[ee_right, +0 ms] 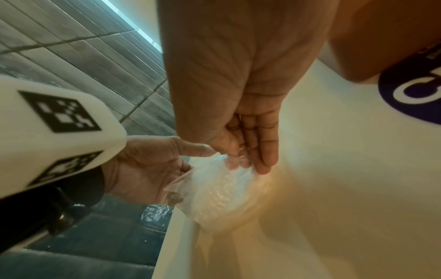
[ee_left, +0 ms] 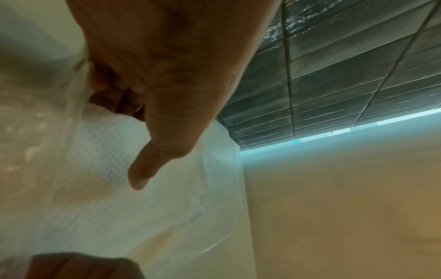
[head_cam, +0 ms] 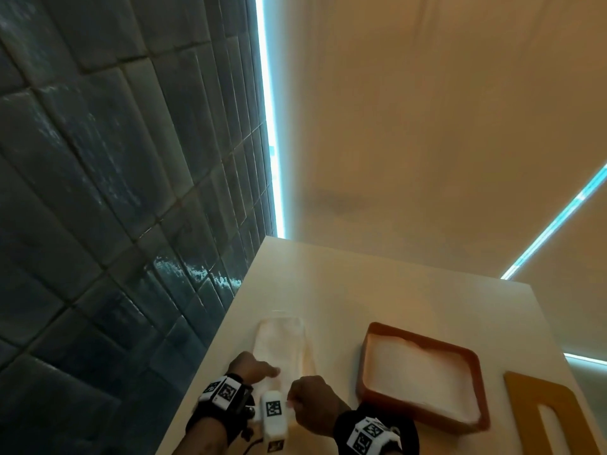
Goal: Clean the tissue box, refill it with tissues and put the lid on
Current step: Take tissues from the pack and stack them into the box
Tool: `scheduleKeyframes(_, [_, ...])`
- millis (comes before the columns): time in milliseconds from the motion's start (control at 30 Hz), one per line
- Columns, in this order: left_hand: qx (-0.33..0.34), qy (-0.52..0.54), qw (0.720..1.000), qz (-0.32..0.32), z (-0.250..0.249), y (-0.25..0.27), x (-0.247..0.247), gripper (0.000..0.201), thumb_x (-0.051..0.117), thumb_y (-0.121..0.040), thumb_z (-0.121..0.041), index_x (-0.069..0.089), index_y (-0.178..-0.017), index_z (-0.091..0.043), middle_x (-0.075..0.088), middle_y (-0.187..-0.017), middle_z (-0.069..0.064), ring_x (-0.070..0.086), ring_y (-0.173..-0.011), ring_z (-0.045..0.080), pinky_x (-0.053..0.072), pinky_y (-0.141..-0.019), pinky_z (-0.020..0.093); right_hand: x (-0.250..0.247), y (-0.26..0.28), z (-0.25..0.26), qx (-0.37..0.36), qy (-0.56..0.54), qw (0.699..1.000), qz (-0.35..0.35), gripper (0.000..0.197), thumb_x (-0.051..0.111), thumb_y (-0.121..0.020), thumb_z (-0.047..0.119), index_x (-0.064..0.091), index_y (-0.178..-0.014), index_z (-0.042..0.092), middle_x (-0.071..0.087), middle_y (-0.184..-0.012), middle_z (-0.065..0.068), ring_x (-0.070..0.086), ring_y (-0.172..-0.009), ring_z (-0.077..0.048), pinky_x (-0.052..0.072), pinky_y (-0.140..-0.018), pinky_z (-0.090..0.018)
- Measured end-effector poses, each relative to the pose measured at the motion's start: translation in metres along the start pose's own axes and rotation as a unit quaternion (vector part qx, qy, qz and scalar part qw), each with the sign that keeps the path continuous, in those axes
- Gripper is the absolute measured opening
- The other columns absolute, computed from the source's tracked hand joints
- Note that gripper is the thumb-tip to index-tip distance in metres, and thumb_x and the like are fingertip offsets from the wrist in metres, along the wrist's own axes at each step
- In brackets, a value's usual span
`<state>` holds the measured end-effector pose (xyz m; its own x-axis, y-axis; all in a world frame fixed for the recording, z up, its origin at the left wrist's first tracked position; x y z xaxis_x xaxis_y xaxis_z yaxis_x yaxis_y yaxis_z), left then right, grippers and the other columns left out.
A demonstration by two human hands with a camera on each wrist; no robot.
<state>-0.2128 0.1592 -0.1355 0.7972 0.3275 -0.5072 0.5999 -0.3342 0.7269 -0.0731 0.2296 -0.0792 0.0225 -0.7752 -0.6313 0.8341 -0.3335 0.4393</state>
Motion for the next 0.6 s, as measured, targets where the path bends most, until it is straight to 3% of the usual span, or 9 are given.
scheduleKeyframes(267, [0.021, 0.011, 1.0, 0.011, -0.008, 0.002, 0.005, 0.062, 0.08, -0.052, -0.027, 0.066, -0.107, -0.001, 0.071, -0.104, 0.015, 0.067, -0.094, 0.032, 0.055, -0.091, 0.042, -0.003, 0.002, 0.005, -0.016, 0.022, 1.0, 0.001, 0.024, 0.053, -0.085, 0.009, 0.071, -0.101, 0.008, 0.068, -0.112, -0.014, 0.062, -0.106, -0.028, 0.048, -0.092, -0.03])
scheduleKeyframes(433, [0.025, 0.059, 0.998, 0.001, -0.017, 0.008, -0.004, 0.041, 0.073, -0.072, -0.012, 0.061, -0.107, 0.005, 0.069, -0.105, 0.023, 0.066, -0.095, 0.036, 0.055, -0.088, 0.041, -0.009, 0.011, 0.012, -0.046, 0.033, 0.998, -0.017, 0.024, 0.054, -0.088, 0.01, 0.072, -0.102, 0.009, 0.069, -0.111, -0.011, 0.061, -0.105, -0.025, 0.045, -0.087, -0.027])
scheduleKeyframes(500, [0.028, 0.066, 0.997, -0.021, -0.018, 0.005, -0.012, 0.043, 0.072, -0.072, -0.012, 0.061, -0.109, 0.008, 0.067, -0.107, 0.025, 0.065, -0.096, 0.037, 0.054, -0.086, 0.04, -0.011, 0.015, 0.012, -0.047, 0.026, 0.998, -0.025, 0.024, 0.053, -0.088, 0.008, 0.071, -0.103, 0.008, 0.069, -0.111, -0.01, 0.062, -0.104, -0.023, 0.043, -0.085, -0.022])
scheduleKeyframes(600, [0.026, 0.052, 0.997, -0.041, -0.02, 0.004, -0.018, 0.047, 0.069, -0.073, -0.016, 0.06, -0.111, 0.01, 0.066, -0.111, 0.025, 0.062, -0.101, 0.038, 0.051, -0.087, 0.039, -0.011, 0.018, 0.007, -0.029, 0.019, 0.999, -0.021, 0.025, 0.053, -0.086, 0.01, 0.071, -0.102, 0.008, 0.068, -0.112, -0.01, 0.062, -0.105, -0.023, 0.048, -0.092, -0.029])
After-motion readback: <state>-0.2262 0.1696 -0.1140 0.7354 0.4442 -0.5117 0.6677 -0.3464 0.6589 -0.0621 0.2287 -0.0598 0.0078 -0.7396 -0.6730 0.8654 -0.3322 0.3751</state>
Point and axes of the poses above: each hand's wrist, its own y-axis away from the middle knuckle, its own x-axis out of the palm, z = x × y, the point moved 10 cm from there along -y, towards the middle knuckle
